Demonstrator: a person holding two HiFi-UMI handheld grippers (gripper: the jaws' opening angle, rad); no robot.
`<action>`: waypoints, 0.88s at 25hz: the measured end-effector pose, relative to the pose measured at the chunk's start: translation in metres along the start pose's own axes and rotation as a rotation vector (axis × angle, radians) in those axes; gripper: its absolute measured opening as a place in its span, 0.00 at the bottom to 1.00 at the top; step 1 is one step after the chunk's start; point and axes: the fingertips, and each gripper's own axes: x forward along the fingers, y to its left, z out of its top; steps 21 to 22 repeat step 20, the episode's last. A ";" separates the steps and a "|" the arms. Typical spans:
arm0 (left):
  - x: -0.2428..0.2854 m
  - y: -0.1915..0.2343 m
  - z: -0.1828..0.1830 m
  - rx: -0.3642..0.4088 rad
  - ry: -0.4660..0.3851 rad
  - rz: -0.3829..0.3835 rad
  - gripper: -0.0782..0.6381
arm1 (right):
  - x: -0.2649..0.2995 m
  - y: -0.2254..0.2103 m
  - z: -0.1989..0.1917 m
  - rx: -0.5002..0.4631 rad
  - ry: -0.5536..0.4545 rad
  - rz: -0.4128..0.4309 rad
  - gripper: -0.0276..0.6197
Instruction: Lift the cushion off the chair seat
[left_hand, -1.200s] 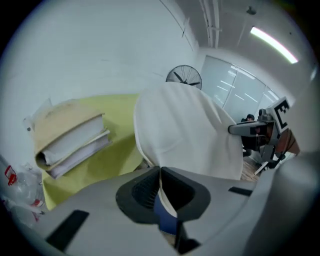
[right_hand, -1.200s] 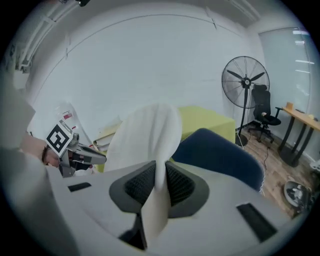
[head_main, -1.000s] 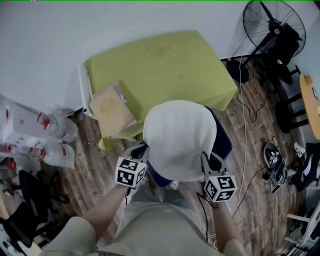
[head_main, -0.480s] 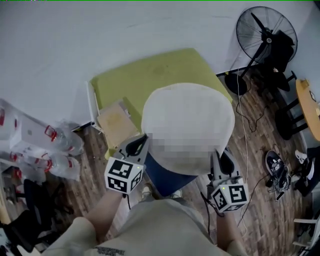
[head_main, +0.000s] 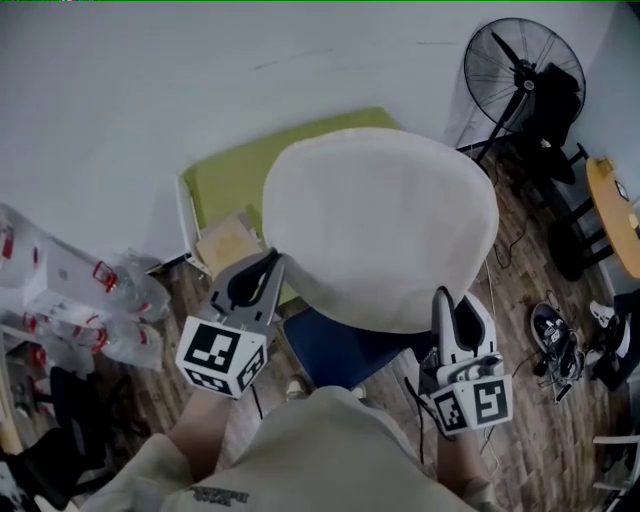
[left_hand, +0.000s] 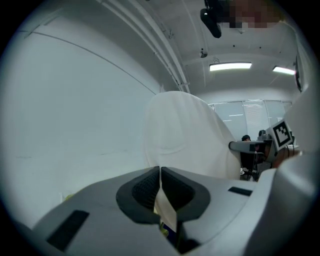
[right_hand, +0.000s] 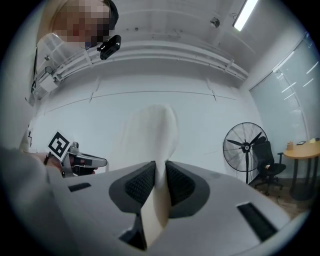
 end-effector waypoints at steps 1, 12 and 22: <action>-0.002 0.001 0.006 0.001 -0.013 0.004 0.15 | 0.000 0.002 0.003 0.001 -0.006 0.003 0.17; -0.020 -0.005 0.021 0.013 -0.039 0.017 0.15 | -0.009 0.006 0.008 0.032 -0.020 0.024 0.17; -0.024 0.001 0.023 0.029 -0.026 0.030 0.15 | -0.002 0.009 0.007 0.041 -0.014 0.042 0.17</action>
